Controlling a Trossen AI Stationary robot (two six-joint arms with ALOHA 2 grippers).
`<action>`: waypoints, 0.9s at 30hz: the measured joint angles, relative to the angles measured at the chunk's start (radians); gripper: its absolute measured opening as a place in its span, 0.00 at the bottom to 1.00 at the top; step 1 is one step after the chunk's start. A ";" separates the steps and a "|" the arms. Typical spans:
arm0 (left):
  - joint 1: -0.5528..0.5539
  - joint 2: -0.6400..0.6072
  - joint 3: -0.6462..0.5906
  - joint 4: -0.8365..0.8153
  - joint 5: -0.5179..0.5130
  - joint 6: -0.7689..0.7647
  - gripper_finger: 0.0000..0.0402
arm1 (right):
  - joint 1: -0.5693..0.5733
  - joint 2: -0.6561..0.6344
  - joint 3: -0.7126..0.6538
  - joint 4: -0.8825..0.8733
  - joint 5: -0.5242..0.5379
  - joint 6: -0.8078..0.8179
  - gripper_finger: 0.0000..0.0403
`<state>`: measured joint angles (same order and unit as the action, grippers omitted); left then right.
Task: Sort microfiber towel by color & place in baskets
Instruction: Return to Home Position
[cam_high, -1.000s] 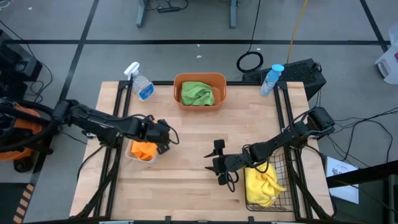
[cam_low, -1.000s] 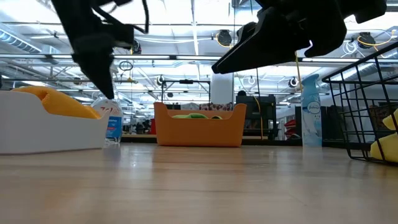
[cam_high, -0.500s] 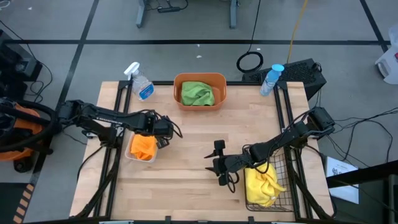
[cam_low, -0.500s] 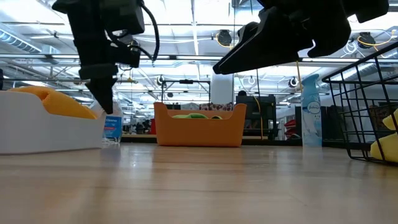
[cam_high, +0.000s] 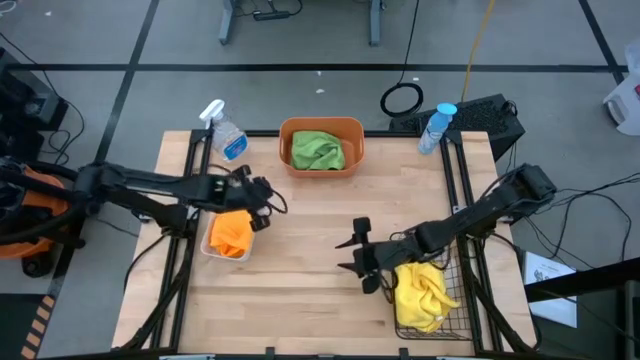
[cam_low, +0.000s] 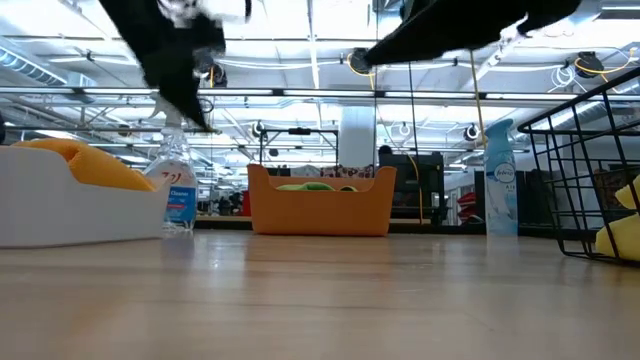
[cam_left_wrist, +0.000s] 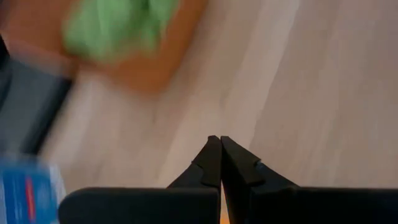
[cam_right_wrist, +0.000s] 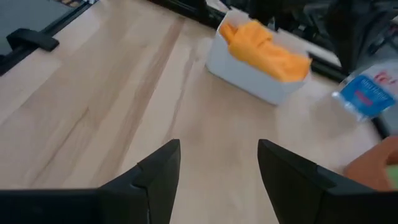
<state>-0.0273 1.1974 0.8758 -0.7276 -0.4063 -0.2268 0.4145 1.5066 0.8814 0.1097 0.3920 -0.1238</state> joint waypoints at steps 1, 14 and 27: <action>0.000 -0.039 -0.008 0.060 0.002 0.046 0.01 | 0.000 -0.021 0.000 -0.016 0.000 -0.020 0.51; 0.010 -0.416 -0.139 0.337 0.142 0.278 0.01 | -0.049 -0.364 -0.038 -0.226 -0.036 -0.082 0.06; -0.060 -0.664 -0.374 0.410 0.066 0.198 0.01 | -0.049 -0.691 -0.353 -0.060 -0.148 -0.045 0.00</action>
<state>-0.0872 0.5337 0.5014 -0.3174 -0.3406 -0.0284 0.3656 0.8159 0.5286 0.0496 0.2436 -0.1685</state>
